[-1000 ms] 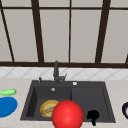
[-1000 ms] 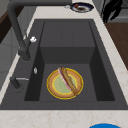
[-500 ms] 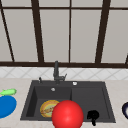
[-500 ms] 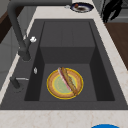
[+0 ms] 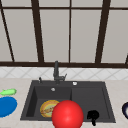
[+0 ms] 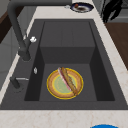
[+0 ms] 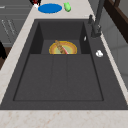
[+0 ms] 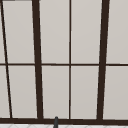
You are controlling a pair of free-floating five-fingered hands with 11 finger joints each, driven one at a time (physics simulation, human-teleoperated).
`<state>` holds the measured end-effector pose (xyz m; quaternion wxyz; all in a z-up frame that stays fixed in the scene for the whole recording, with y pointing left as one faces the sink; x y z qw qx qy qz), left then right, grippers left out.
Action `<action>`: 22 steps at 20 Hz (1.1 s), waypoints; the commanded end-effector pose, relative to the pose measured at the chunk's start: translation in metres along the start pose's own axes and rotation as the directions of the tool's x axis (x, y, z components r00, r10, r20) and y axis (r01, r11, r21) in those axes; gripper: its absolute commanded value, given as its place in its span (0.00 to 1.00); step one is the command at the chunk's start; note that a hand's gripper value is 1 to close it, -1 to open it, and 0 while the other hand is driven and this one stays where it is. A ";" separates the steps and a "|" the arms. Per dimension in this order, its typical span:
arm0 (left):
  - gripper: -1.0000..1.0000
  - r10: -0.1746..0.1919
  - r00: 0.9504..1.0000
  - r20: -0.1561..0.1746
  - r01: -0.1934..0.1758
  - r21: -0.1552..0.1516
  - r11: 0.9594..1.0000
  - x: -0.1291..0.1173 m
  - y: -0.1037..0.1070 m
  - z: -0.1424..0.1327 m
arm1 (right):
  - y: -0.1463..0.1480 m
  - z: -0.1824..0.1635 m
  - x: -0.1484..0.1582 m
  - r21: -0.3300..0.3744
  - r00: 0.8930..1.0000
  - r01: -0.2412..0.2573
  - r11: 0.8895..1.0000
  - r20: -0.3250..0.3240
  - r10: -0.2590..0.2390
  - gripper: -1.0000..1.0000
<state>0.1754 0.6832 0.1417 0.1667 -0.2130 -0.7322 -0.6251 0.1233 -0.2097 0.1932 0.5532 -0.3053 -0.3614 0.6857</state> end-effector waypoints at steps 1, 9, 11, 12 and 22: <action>1.00 0.023 1.000 -0.003 -0.023 0.002 1.000 0.007 0.017 -0.004 | 0.000 0.000 0.000 0.000 1.000 0.000 1.000 0.000 0.000 0.50; 1.00 0.042 0.999 -0.011 -0.042 0.007 0.999 0.024 0.046 -0.015 | 0.000 0.000 0.000 0.000 1.000 0.000 1.000 0.000 0.000 0.50; 1.00 0.038 0.999 -0.011 -0.038 0.002 0.999 0.028 0.052 -0.021 | 0.000 0.000 0.000 0.000 1.000 0.000 1.000 0.000 0.000 0.50; 1.00 0.037 0.999 -0.013 -0.037 0.000 0.999 0.031 0.056 -0.025 | 0.000 0.000 0.000 0.000 1.000 0.000 1.000 0.000 0.000 0.50; 1.00 0.018 0.999 -0.045 -0.019 -0.013 1.000 0.034 0.091 -0.071 | 0.000 0.000 0.000 0.000 1.000 0.000 1.000 0.000 0.000 0.50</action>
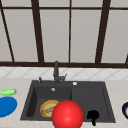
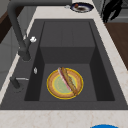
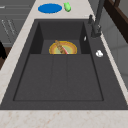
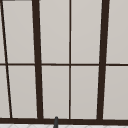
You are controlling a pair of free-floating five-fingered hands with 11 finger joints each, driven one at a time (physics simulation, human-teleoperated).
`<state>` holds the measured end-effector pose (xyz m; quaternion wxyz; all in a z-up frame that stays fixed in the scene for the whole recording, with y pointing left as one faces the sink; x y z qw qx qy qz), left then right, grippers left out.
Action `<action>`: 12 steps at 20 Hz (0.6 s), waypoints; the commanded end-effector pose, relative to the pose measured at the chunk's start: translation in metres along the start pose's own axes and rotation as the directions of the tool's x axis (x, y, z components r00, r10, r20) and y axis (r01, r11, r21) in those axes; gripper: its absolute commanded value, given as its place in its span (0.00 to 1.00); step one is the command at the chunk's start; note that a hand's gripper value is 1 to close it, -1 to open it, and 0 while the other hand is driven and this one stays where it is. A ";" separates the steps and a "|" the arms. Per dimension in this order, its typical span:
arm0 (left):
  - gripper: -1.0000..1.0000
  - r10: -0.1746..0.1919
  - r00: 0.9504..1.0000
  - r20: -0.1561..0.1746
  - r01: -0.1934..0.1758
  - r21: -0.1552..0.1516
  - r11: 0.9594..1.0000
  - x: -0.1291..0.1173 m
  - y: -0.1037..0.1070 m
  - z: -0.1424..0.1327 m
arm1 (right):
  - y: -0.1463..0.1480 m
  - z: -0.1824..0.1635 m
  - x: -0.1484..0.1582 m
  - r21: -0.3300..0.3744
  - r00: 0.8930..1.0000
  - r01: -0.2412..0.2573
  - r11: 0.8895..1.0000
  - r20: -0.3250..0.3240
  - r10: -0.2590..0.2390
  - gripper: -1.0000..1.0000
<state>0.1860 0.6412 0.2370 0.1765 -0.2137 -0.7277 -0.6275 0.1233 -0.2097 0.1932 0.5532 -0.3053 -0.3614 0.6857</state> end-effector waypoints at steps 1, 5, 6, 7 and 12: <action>1.00 0.001 0.999 -0.033 -0.002 -0.005 1.000 -0.002 0.014 -0.018 | 0.000 0.000 0.000 0.000 1.000 0.000 1.000 0.000 0.000 0.50; 1.00 -0.006 0.999 -0.045 0.006 0.002 1.000 -0.010 0.025 -0.034 | 0.000 0.000 0.000 0.000 1.000 0.000 1.000 0.000 0.000 0.50; 1.00 -0.006 0.999 -0.047 0.006 -0.001 1.000 -0.012 0.027 -0.038 | 0.000 0.000 0.000 0.000 1.000 0.000 1.000 0.000 0.000 0.50; 1.00 -0.006 0.999 -0.047 0.005 -0.004 1.000 -0.014 0.028 -0.043 | 0.000 0.000 0.000 0.000 1.000 0.000 1.000 0.000 0.000 0.50; 1.00 -0.002 1.000 -0.011 0.002 -0.003 1.000 -0.019 0.026 -0.044 | 0.000 0.000 0.000 0.000 1.000 0.000 1.000 0.000 0.000 0.50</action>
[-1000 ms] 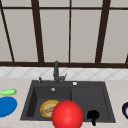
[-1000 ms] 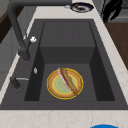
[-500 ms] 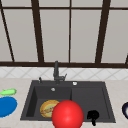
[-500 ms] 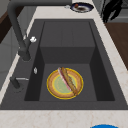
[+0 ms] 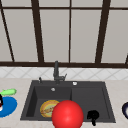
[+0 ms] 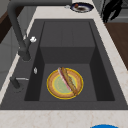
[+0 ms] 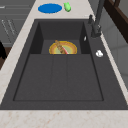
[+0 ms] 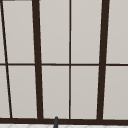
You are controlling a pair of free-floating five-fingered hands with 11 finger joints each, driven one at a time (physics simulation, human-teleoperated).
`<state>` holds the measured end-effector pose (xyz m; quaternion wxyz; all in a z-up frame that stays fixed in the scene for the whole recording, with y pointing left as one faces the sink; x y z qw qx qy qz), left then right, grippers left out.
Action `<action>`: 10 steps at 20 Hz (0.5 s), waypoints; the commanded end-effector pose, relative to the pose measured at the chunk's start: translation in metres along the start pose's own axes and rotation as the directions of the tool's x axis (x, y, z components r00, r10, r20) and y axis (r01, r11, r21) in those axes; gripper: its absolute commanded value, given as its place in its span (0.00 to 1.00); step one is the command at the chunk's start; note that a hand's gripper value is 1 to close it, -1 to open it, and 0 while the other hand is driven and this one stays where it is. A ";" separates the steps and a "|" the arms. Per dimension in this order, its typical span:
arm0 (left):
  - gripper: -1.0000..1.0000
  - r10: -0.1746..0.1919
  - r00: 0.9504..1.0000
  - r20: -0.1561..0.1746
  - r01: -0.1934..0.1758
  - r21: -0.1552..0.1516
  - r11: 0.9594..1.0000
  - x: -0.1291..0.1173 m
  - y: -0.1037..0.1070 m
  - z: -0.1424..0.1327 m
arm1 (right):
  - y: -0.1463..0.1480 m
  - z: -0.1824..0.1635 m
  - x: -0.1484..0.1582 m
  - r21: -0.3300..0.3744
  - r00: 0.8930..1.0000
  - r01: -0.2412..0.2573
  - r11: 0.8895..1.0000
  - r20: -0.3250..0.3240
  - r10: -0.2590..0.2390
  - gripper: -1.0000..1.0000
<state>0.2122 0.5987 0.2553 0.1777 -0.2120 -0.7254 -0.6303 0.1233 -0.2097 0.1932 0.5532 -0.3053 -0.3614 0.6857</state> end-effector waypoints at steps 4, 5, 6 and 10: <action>1.00 -0.004 0.999 -0.043 0.004 0.000 1.000 -0.008 0.003 -0.022 | 0.000 0.000 0.000 0.000 1.000 0.000 1.000 0.000 0.000 0.50; 1.00 -0.003 0.999 -0.042 0.003 -0.002 1.000 -0.010 0.003 -0.026 | 0.000 0.000 0.000 0.000 1.000 0.000 1.000 0.000 0.000 0.50; 1.00 -0.001 0.999 -0.039 0.001 -0.002 1.000 -0.012 0.004 -0.030 | 0.000 0.000 0.000 0.000 1.000 0.000 1.000 0.000 0.000 0.50; 1.00 0.000 1.000 -0.027 -0.001 -0.015 1.000 -0.022 0.008 -0.052 | 0.000 0.000 0.000 0.000 1.000 0.000 1.000 0.000 0.000 0.50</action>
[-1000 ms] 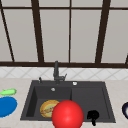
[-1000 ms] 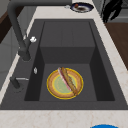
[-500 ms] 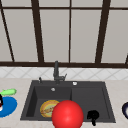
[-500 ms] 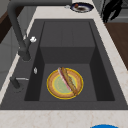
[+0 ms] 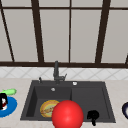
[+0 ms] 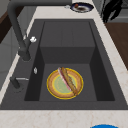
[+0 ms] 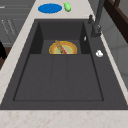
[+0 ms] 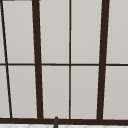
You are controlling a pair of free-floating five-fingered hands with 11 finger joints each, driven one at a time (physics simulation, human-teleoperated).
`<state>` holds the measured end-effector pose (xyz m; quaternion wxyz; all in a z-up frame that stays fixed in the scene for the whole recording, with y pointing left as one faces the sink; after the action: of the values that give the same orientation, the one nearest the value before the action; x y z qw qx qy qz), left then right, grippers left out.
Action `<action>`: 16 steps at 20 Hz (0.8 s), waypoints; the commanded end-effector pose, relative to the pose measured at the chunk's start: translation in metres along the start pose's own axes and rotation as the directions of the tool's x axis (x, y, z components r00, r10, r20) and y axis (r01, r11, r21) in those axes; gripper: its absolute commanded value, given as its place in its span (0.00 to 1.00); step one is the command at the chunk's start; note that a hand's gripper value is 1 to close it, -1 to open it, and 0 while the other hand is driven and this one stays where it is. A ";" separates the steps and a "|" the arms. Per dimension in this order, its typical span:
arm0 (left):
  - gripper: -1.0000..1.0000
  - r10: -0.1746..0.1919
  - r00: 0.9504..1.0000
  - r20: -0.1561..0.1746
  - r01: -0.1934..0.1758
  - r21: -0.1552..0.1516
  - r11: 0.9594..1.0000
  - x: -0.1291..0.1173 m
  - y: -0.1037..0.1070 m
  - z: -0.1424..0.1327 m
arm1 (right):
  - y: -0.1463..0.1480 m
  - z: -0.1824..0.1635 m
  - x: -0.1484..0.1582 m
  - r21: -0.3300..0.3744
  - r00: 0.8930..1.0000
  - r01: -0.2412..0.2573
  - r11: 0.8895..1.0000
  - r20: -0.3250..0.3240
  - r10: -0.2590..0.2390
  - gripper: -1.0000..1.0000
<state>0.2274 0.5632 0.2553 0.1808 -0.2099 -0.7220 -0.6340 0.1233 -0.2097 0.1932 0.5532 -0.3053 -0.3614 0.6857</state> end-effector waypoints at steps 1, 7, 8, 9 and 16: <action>1.00 -0.001 1.000 -0.021 0.001 -0.005 1.000 -0.009 0.005 -0.021 | 0.000 0.000 0.000 0.000 1.000 0.000 1.000 0.000 0.000 0.50; 1.00 -0.001 1.000 -0.021 0.001 -0.007 1.000 -0.027 0.013 -0.055 | 0.000 0.000 0.000 0.000 1.000 0.000 1.000 0.000 0.000 0.50; 1.00 -0.001 1.000 -0.021 0.001 -0.006 1.000 -0.030 0.015 -0.061 | 0.000 0.000 0.000 0.000 1.000 0.000 1.000 0.000 0.000 0.50; 1.00 -0.001 1.000 -0.022 0.001 -0.007 1.000 -0.033 0.016 -0.066 | 0.000 0.000 0.000 0.000 1.000 0.000 1.000 0.000 0.000 0.50; 1.00 0.000 1.000 -0.021 0.000 -0.011 1.000 -0.054 0.023 -0.108 | 0.000 0.000 0.000 0.000 1.000 0.000 1.000 0.000 0.000 0.50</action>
<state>0.2763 0.4719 0.2582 0.1833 -0.2084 -0.7189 -0.6374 0.1233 -0.2097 0.1932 0.5532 -0.3053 -0.3614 0.6857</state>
